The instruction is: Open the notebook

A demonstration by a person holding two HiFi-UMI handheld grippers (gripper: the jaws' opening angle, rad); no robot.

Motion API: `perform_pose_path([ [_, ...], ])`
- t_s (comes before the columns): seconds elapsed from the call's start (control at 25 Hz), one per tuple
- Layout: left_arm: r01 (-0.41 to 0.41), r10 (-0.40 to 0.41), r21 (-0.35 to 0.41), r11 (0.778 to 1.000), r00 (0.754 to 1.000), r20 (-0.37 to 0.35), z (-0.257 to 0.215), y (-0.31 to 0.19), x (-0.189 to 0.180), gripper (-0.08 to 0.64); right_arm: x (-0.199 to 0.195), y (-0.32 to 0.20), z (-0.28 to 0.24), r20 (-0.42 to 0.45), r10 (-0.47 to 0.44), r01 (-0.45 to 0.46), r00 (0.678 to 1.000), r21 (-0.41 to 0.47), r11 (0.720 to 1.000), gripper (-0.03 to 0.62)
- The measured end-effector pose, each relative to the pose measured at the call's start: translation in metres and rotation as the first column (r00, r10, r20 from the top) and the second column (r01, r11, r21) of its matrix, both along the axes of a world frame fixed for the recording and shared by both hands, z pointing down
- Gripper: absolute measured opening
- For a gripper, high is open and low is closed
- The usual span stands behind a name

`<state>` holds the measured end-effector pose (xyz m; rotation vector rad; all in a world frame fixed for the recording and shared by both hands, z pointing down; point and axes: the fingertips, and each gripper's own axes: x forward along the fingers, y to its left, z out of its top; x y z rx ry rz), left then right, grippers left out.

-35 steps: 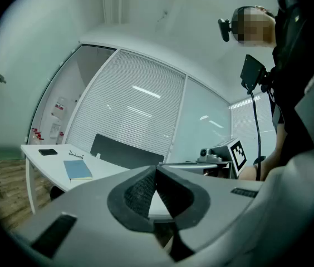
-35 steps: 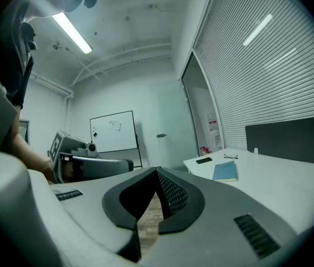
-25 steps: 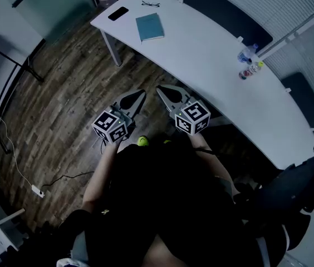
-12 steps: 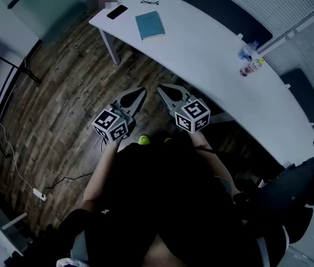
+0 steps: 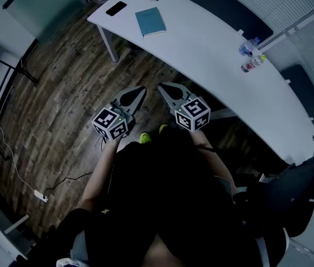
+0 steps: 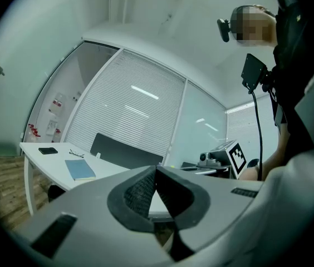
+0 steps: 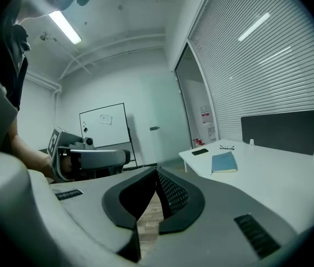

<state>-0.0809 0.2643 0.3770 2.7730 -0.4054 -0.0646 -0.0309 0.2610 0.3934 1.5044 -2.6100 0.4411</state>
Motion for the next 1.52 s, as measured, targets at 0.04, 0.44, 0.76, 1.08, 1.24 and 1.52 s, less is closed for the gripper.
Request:
perform_pose_path([
  [0.04, 0.001, -0.001, -0.001, 1.0, 1.0, -0.001, 0.0, -0.001, -0.001, 0.002, -0.002, -0.001, 0.001, -0.007, -0.005, 0.005, 1.0, -0.004, 1.0, 0.002],
  [0.44, 0.005, -0.005, -0.021, 1.0, 1.0, 0.005, 0.01, -0.026, 0.004, 0.002, 0.003, -0.028, 0.011, -0.014, -0.015, 0.015, 1.0, -0.026, 1.0, 0.002],
  [0.76, 0.049, -0.049, -0.034, 0.998, 0.999, 0.014, 0.016, -0.068, 0.012, 0.002, 0.012, -0.073, 0.019, -0.008, -0.044, 0.043, 0.999, -0.043, 0.998, 0.002],
  [1.08, 0.099, -0.098, -0.05, 0.994, 0.995, 0.03, 0.025, -0.121, 0.029, 0.002, 0.032, -0.127, 0.027, -0.009, -0.076, 0.075, 0.997, -0.072, 0.995, 0.001],
  [1.24, 0.107, -0.105, -0.058, 0.993, 0.994, 0.034, 0.028, -0.147, 0.044, 0.002, 0.045, -0.151, 0.032, -0.005, -0.092, 0.091, 0.996, -0.087, 0.992, 0.002],
  [1.52, 0.125, -0.123, -0.066, 0.99, 0.992, 0.037, 0.03, -0.188, 0.071, 0.002, 0.069, -0.193, 0.036, 0.005, -0.11, 0.11, 0.994, -0.099, 0.989, 0.001],
])
